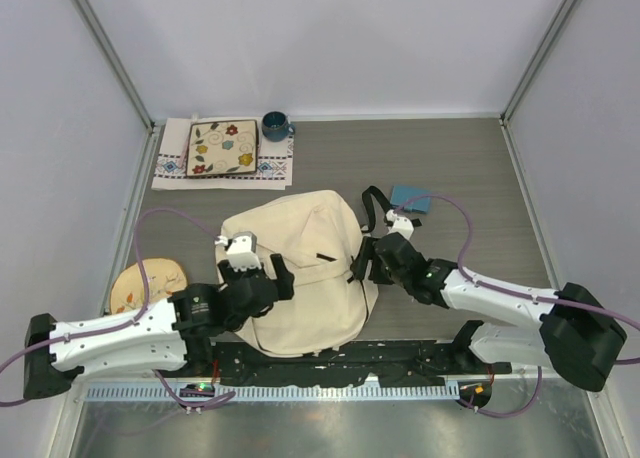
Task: Pack the student bag
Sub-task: Zip the student bag at the center of the board, then move the personal item to the center of the board.
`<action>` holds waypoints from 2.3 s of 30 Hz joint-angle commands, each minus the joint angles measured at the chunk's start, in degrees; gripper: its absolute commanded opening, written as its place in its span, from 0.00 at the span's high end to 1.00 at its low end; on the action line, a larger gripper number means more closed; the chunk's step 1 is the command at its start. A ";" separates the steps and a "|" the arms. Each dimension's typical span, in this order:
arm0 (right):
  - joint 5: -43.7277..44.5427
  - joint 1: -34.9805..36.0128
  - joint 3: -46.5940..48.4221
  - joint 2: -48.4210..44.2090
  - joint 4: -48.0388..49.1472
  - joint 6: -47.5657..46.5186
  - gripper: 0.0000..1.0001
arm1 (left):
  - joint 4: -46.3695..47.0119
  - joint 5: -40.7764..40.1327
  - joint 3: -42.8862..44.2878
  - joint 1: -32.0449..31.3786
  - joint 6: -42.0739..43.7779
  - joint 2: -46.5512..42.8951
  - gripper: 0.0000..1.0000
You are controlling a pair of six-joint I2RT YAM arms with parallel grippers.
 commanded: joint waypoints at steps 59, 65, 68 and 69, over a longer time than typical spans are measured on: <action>4.50 -35.05 44.17 36.89 -7.63 -11.96 0.07 | 8.05 24.19 2.56 23.89 16.36 4.65 0.00; 7.93 -34.96 54.21 46.69 -12.99 -16.71 0.06 | 8.31 23.93 0.63 23.89 15.57 2.45 0.00; 9.07 -34.96 50.80 45.82 -12.23 -16.71 0.06 | 8.23 23.23 0.10 23.89 15.22 1.66 0.00; 9.42 -34.96 49.57 45.47 -11.78 -16.71 0.06 | 8.31 23.05 -0.07 23.80 15.30 1.57 0.00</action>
